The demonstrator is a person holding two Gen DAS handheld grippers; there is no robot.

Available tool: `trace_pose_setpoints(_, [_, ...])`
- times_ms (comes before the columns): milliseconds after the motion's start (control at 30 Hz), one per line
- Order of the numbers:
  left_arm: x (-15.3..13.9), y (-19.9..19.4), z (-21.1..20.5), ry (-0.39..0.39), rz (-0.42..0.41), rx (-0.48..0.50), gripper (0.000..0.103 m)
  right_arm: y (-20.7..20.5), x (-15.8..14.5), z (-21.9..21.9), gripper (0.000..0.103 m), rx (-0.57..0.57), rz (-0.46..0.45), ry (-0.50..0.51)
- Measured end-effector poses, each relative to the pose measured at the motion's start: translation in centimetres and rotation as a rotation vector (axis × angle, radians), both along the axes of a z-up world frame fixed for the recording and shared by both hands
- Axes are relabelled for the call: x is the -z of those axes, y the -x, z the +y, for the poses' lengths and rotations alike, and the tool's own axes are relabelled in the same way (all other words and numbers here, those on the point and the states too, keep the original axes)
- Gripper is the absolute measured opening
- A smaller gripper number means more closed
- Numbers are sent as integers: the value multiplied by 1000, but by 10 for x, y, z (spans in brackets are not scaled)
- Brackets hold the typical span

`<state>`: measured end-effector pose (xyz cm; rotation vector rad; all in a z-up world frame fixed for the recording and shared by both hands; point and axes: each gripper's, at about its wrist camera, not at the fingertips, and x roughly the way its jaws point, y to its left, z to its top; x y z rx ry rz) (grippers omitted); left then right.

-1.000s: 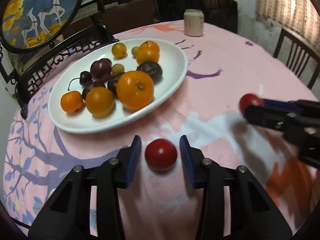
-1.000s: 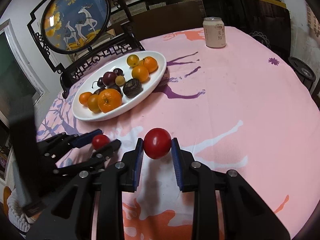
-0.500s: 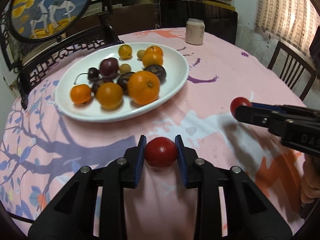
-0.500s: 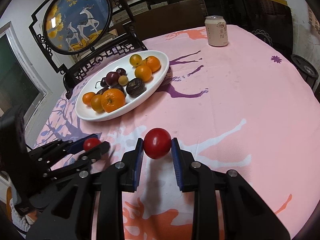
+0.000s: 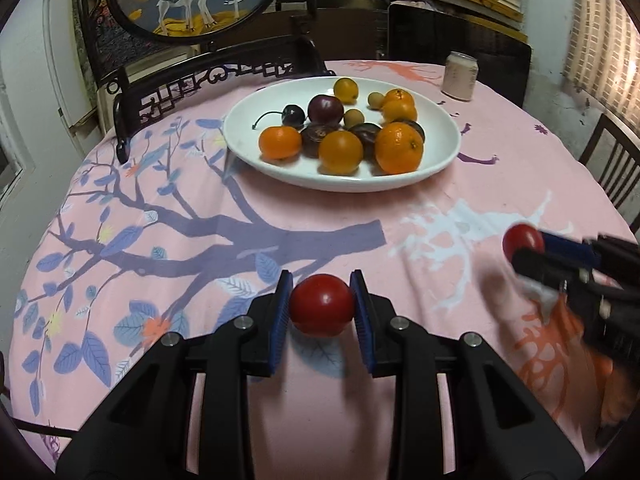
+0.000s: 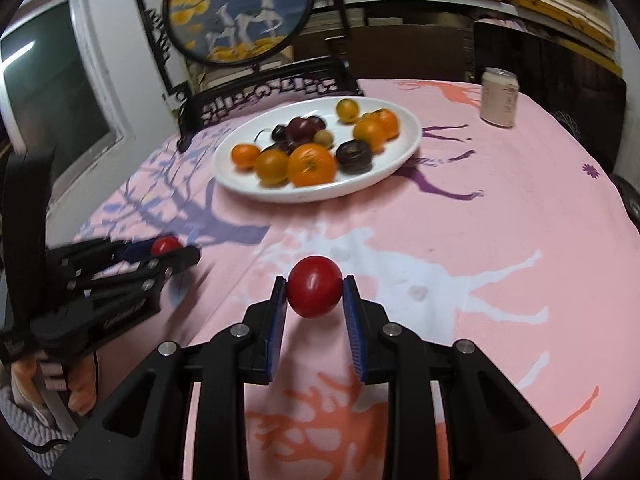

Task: Organize fruits
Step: 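Carry both red tomatoes over the white plate and release them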

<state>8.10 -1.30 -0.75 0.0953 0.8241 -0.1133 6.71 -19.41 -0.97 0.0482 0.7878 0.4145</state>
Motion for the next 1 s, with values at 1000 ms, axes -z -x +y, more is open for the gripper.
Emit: trace_pose_setpoints(1000, [-37,-179,19,81,-33,-103,30,-161,-41,14,29,113,-14,-94])
